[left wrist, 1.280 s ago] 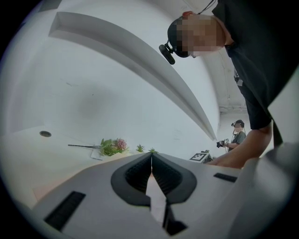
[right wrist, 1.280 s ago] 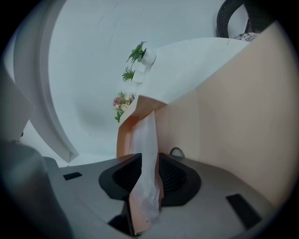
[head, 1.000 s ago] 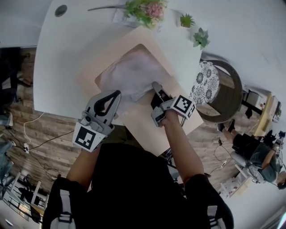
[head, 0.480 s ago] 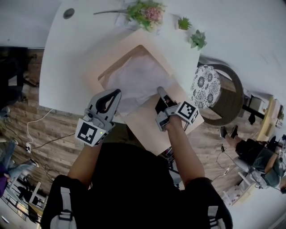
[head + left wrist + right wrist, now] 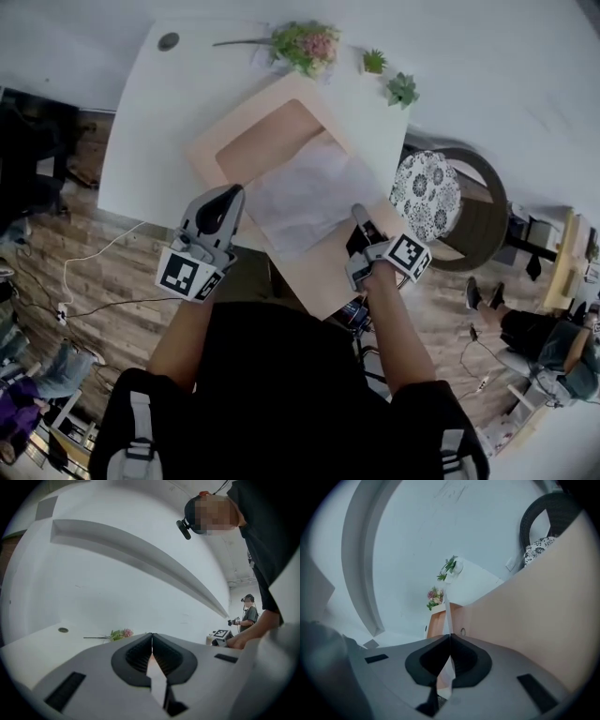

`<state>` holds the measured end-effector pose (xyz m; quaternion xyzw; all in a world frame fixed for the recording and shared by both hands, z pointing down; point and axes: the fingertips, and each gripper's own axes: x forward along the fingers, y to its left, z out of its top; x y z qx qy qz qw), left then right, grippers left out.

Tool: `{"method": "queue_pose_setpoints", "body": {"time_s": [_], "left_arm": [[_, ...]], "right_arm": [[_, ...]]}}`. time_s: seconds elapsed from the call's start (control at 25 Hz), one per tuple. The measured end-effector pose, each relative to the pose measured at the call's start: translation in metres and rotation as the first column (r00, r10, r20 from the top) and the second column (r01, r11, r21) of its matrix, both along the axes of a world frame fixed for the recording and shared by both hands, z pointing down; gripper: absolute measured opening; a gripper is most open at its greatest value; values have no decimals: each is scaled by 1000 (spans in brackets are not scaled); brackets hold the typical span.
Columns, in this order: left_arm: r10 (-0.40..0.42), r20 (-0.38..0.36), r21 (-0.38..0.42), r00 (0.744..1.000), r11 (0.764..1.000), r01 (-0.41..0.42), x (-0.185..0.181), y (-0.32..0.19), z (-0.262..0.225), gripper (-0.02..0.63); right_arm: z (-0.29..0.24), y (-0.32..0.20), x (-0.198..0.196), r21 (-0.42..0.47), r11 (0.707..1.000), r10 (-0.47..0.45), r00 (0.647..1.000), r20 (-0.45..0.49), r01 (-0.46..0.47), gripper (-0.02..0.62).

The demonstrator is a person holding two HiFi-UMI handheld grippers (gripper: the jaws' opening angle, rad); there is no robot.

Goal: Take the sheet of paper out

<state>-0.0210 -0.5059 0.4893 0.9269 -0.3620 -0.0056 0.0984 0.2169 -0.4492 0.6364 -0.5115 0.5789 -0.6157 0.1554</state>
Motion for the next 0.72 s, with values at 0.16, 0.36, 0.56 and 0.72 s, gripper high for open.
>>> {"method": "queue_pose_setpoints", "body": {"time_s": [0.16,0.36,0.56,0.72], "left_arm": [[5,3,19,1000,1000,-6,-5,20,-14,4],[16,-13,19,1000,1000,-15,-16,37,-22,5],[40,-30,46,999,998,-38,-32,58,-35,5],[46,-28,81,999,996,-44,-52,81,-47,5]], "right_arm": [[-16,22,6,27,1000,-4,999,-39,5,12],[-41,45,12,60,998,-7,986,-167,18,12],[-77,67,10,127,991,8,953,-302,32,12],[-108,88,-5,198,977,13,896,-443,84,12]]}}
